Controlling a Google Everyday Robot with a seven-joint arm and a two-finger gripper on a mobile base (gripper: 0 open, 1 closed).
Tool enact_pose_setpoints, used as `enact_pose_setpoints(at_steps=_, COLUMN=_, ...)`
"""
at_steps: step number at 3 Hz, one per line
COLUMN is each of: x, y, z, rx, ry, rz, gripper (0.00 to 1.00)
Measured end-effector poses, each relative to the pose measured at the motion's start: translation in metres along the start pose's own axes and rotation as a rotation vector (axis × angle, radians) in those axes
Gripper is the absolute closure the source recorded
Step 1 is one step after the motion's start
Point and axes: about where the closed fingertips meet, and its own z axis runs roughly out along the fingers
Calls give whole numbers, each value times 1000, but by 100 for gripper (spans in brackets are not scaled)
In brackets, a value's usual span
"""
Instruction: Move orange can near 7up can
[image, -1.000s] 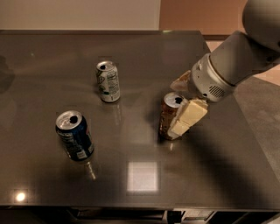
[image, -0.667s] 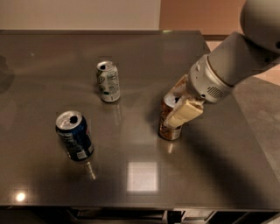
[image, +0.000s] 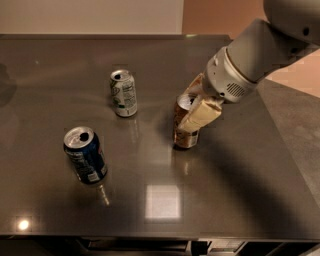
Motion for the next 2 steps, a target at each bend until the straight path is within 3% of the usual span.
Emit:
enact_pose_setpoints(at_steps=1, x=-27, y=-16, z=5, rx=-16, ry=-19, rz=-41, gripper=100)
enact_pose_setpoints(at_steps=2, x=-51, y=-36, z=17, rx=-46, ry=-46, rz=-60, gripper=100)
